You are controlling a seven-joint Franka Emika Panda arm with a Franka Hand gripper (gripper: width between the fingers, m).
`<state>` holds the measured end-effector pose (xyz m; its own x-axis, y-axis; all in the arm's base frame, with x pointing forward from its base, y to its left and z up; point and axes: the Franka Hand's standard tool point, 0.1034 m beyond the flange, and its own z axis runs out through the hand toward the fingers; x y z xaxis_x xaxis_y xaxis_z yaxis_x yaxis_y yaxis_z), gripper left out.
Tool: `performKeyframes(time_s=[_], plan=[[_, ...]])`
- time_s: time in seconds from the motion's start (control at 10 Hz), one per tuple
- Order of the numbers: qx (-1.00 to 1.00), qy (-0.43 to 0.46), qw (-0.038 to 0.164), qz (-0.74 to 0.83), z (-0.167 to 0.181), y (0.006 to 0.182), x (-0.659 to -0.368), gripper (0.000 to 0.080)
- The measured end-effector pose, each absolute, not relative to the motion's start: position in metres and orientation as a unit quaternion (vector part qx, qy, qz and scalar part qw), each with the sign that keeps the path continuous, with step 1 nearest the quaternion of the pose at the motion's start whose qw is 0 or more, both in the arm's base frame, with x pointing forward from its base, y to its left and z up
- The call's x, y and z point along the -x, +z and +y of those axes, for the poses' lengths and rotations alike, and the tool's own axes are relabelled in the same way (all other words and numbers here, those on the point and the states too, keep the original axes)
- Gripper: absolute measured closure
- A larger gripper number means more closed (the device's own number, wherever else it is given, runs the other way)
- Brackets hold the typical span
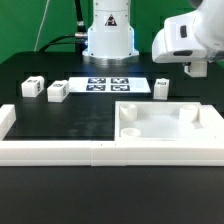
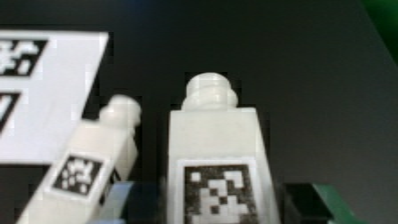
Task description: Assemble one leg
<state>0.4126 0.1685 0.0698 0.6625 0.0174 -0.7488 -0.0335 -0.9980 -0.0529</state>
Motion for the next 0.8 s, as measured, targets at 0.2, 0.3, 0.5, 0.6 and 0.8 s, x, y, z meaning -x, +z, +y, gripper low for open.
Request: performKeyframes(time_s=[0.2, 0.3, 0.5, 0.6, 0.8], plan=[[0.947, 0.317, 0.048, -0.008, 0.16, 0.069, -0.433, 0.0509], [0.956, 0.287, 0.054, -0.018, 0.155, 0.079, -0.442, 0.0509], [0.981, 0.182, 0.057, -0.013, 0.155, 0.083, -0.453, 0.0509], [0.985, 0.162, 0.056, -0.014, 0.154, 0.081, -0.449, 0.0509], [0.997, 0.049, 0.06, -0.012, 0.153, 0.08, -0.459, 0.0509]])
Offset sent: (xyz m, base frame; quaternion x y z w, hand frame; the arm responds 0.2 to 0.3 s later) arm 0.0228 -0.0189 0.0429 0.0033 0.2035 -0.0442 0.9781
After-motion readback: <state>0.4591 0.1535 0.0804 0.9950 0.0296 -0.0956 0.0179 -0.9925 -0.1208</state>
